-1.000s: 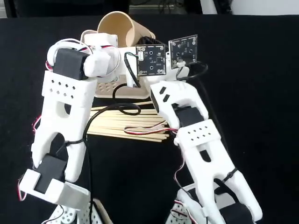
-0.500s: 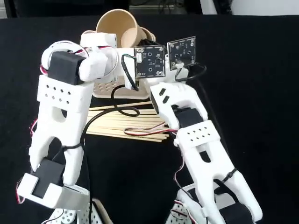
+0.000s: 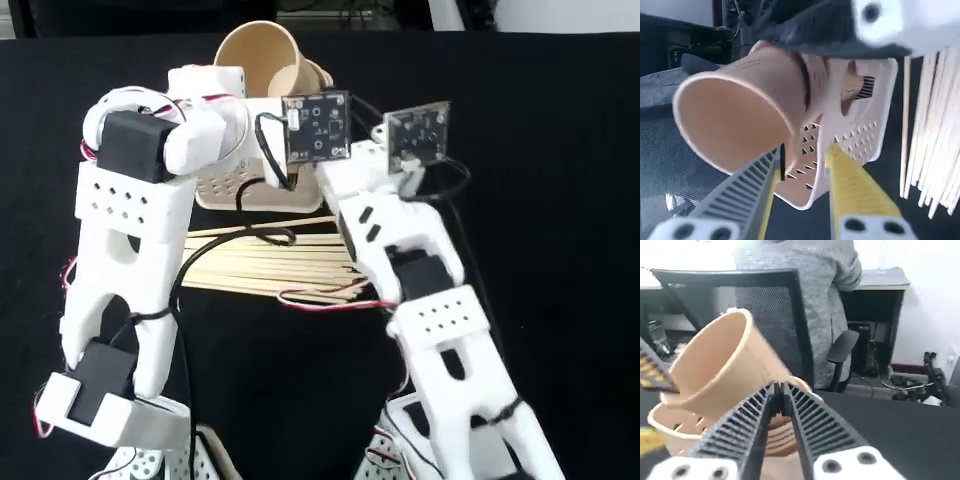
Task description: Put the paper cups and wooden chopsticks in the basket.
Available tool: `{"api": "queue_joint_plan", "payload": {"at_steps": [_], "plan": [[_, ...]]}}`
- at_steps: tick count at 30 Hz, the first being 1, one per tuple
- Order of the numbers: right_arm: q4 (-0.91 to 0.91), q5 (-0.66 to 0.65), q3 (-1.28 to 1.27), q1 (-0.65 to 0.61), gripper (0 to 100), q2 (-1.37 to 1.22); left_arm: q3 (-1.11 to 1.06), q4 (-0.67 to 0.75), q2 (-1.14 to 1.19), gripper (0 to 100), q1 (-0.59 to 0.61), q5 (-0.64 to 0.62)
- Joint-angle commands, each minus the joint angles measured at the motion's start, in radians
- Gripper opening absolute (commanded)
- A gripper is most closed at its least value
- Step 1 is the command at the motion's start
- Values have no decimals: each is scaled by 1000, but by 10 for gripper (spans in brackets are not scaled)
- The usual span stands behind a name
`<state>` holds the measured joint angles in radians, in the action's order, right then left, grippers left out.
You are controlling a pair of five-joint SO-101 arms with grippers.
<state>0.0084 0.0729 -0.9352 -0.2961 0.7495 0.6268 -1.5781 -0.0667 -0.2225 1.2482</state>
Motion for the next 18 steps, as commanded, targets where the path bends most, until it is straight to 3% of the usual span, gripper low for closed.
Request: {"api": "queue_joint_plan", "payload": {"at_steps": [1, 11, 18], "plan": [[18, -8, -12, 52, 12, 65, 53, 63, -60, 152, 10, -68], [-83, -2, -18, 104, 12, 82, 42, 184, -149, 148, 8, -275], [-149, 0, -51, 124, 12, 88, -22, 376, -130, 22, 27, -829]]}}
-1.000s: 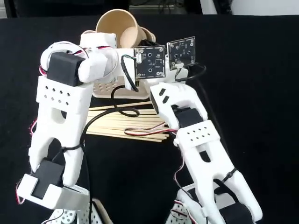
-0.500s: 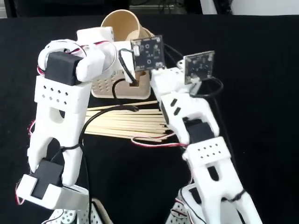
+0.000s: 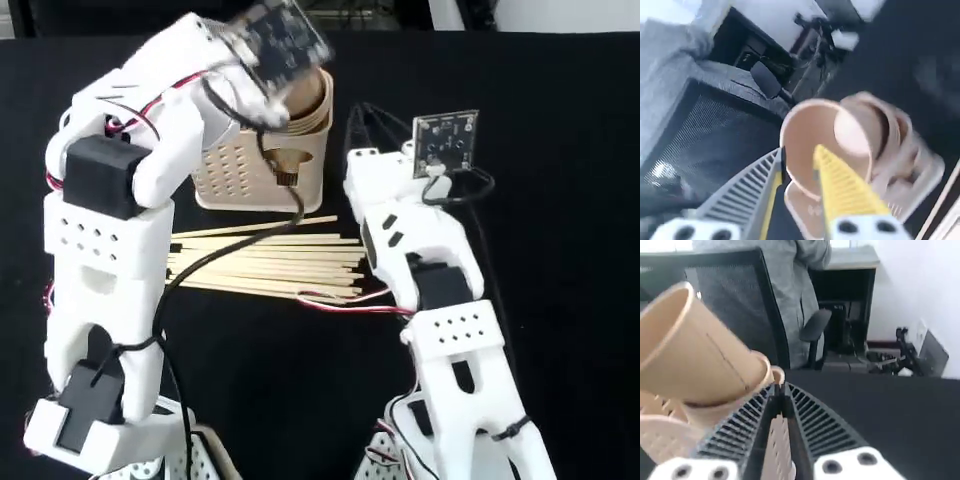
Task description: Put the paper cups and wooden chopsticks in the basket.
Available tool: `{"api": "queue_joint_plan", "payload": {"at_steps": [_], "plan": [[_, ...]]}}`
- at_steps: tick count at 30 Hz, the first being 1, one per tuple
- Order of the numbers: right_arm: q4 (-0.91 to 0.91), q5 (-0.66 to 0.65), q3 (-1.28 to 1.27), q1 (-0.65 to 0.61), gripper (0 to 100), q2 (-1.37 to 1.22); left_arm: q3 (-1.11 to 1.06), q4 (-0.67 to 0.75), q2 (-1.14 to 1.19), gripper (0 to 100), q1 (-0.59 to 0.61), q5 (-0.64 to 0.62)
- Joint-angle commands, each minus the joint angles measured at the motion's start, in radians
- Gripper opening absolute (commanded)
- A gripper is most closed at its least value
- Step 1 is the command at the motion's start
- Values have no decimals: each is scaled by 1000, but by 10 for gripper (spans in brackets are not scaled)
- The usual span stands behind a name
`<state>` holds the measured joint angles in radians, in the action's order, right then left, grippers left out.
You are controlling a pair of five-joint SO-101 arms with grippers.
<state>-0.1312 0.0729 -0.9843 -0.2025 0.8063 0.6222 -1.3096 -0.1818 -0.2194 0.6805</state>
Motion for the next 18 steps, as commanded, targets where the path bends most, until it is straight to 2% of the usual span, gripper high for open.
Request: {"api": "queue_joint_plan", "payload": {"at_steps": [1, 3, 6, 12, 18], "plan": [[-14, -2, -10, 35, 12, 38, -42, 160, -14, 35, 35, -362], [-6, 0, -44, 60, 12, 58, -93, 290, -14, 47, 62, -519], [-6, -6, -91, 74, 12, 104, -193, 482, -3, 51, 85, -629], [-6, -8, -177, 84, 12, 225, -489, 790, -14, 51, 62, -644], [-6, -8, -196, 84, 12, 252, -591, 838, -14, 51, 15, -641]]}}
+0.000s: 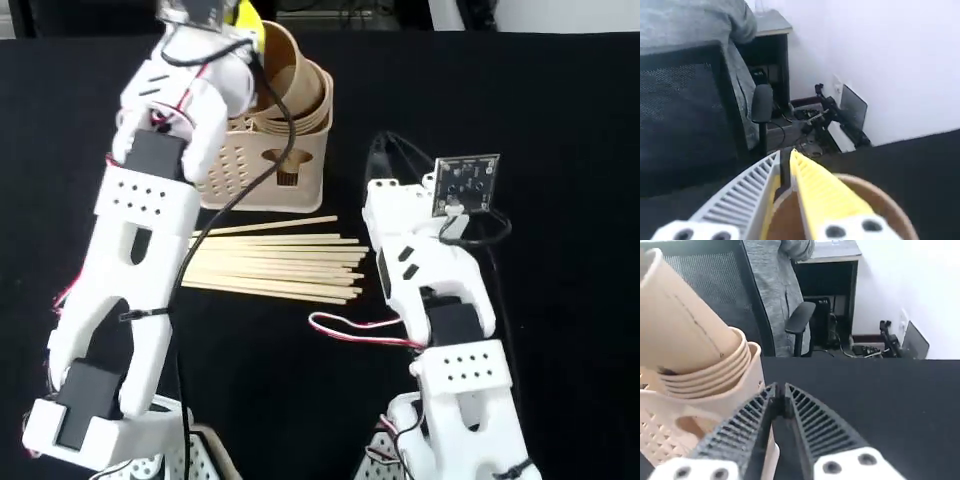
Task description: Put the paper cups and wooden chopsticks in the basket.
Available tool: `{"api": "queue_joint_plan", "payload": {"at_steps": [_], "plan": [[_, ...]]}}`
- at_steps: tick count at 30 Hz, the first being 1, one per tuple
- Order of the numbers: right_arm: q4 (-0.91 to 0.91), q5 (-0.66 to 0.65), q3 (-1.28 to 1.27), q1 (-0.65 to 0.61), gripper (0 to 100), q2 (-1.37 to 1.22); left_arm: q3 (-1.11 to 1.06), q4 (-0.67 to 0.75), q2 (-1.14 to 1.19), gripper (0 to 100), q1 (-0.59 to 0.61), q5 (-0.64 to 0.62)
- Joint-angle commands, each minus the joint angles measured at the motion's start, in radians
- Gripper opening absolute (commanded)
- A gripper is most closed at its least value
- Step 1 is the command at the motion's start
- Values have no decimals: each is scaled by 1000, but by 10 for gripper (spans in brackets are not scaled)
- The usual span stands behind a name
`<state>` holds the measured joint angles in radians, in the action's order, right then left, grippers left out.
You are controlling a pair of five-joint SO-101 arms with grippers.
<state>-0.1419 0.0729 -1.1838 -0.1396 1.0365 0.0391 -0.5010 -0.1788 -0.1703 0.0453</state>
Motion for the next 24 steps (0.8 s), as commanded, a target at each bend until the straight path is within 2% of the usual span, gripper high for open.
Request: {"api": "queue_joint_plan", "payload": {"at_steps": [1, 8, 14, 19, 24], "plan": [[5, -8, 2, 21, 12, 22, -12, 29, -14, 51, -41, -5], [2, -8, 1, 21, 12, 22, -8, 29, -8, 51, -68, -3], [-2, -8, 2, 23, 12, 21, -10, 11, -21, 51, -31, -3], [-64, -115, 33, 66, 12, 21, -12, -158, -137, 52, 27, -2], [-390, -233, 199, 83, 13, 21, -24, -430, -347, 52, 170, 28]]}}
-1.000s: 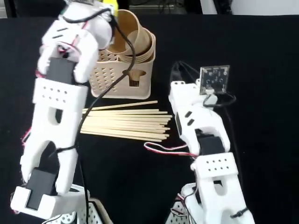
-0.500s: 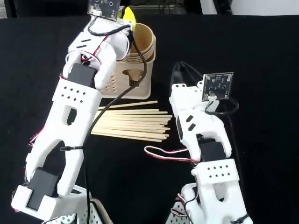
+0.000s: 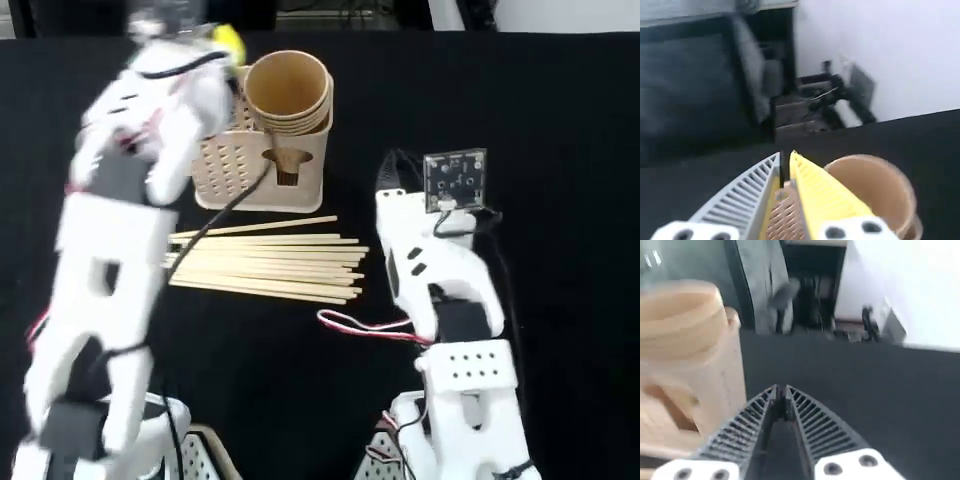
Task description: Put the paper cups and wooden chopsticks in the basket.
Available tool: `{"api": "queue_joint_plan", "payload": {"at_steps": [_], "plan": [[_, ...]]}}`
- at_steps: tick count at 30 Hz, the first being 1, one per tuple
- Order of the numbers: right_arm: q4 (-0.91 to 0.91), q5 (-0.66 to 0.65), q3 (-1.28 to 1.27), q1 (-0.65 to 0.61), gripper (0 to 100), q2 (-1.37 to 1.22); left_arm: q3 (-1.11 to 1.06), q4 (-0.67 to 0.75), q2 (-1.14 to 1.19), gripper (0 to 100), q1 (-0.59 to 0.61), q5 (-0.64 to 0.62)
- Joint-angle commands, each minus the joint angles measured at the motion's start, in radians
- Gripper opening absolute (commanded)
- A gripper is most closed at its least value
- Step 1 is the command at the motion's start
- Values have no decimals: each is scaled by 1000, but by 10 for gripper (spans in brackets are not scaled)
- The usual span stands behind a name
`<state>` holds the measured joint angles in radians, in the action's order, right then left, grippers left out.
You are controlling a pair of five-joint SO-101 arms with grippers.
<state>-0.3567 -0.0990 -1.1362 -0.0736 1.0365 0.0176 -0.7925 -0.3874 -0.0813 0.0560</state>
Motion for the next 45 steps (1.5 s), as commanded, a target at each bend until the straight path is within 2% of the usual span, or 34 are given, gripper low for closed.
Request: {"api": "queue_joint_plan", "payload": {"at_steps": [1, 4, 9, 12, 15, 19, 23, 28, 30, 32, 36, 40, 43, 45], "plan": [[-245, -83, 194, 17, 13, 21, -19, -186, -178, 52, 110, 17], [-434, -133, 309, 17, 14, 21, -110, -288, -296, 52, 176, 49], [-747, -307, 458, 17, 15, 21, -360, -390, -465, 52, 231, 150], [-918, -397, 509, 21, 15, 21, -573, -393, -552, 52, 243, 262], [-1065, -494, 519, 17, 15, 21, -776, -390, -638, 52, 257, 324], [-1249, -640, 519, 14, 15, 28, -981, -391, -787, 52, 263, 338], [-1379, -749, 501, -66, 16, 24, -1139, -399, -982, 52, 257, 338], [-1384, -755, 420, -64, 16, 28, -1300, -397, -1221, 52, 237, 341], [-1364, -779, 367, -17, 16, 28, -1340, -405, -1290, 52, 208, 407], [-1343, -819, 317, 66, 16, 28, -1345, -468, -1326, 52, 165, 522], [-1206, -896, 197, 321, 16, 30, -1343, -491, -1324, 72, 84, 631], [-1014, -941, 102, 514, 16, 22, -1287, -491, -1254, 198, 81, 766], [-951, -941, 25, 532, 16, 22, -1225, -476, -1102, 199, 53, 841], [-934, -941, -36, 488, 16, 27, -1170, -448, -961, 195, 35, 888]]}}
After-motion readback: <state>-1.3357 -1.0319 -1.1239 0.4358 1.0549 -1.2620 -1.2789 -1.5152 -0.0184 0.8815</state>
